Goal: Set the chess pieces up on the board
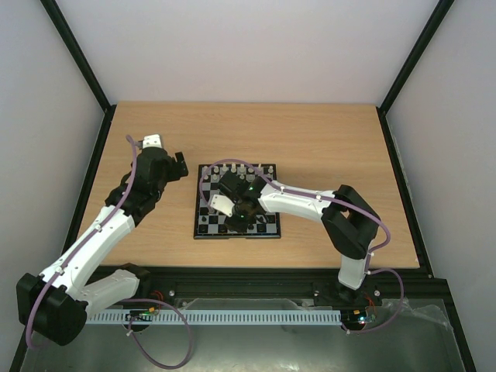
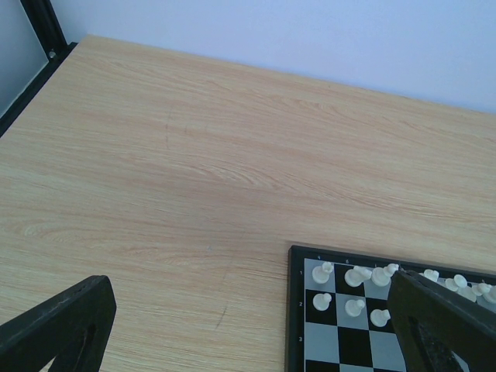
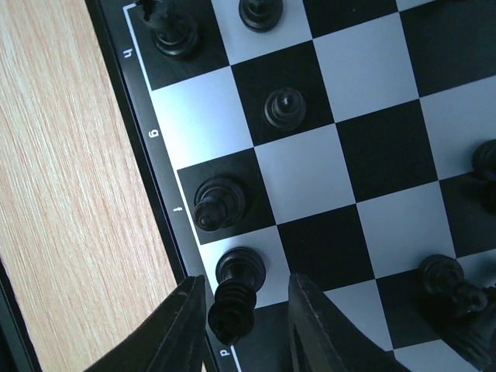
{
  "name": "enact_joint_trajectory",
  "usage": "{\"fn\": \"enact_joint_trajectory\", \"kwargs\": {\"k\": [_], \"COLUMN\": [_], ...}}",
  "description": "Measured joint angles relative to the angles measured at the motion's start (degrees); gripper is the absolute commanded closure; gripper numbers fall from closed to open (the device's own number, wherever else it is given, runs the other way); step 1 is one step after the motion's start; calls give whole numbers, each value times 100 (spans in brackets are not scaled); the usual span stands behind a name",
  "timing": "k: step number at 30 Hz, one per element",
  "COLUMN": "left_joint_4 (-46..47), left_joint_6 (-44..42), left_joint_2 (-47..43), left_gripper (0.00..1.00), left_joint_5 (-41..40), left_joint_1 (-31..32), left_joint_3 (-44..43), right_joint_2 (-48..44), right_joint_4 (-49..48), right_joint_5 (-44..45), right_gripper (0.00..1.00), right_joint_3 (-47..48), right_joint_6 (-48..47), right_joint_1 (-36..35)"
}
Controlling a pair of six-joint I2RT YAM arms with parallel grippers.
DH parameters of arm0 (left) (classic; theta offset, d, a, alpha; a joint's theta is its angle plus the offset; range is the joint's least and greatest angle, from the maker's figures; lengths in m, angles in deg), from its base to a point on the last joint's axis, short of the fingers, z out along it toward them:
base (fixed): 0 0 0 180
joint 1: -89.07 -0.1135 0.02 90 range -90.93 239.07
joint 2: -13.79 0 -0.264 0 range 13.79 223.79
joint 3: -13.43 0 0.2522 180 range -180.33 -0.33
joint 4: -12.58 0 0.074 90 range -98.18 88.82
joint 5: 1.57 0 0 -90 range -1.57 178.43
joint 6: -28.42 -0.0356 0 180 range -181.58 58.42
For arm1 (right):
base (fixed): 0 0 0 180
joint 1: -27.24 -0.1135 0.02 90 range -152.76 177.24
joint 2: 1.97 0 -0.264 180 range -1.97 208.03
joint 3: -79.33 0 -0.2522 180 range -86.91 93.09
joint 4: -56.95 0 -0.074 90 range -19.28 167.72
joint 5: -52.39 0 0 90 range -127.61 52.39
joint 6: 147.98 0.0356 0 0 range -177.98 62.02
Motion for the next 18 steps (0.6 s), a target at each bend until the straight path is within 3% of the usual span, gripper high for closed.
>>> {"fn": "enact_joint_trajectory", "kwargs": {"k": [8, 14, 18], "left_joint_4": [-2, 0, -7], "left_joint_6": [-28, -125, -223], "left_joint_2": [144, 424, 719], "left_gripper": [4, 19, 29], "left_joint_5": [122, 444, 778], "left_joint_1": [0, 0, 0], "left_joint_3": [0, 0, 0], "right_joint_2": [-66, -774, -1711], "right_joint_4": [118, 229, 76], "right_joint_5": [4, -284, -861], "right_gripper": [55, 54, 54], "right_joint_3": [98, 39, -533], "right_joint_6": [-7, -9, 138], "right_joint_1": [0, 214, 986]}}
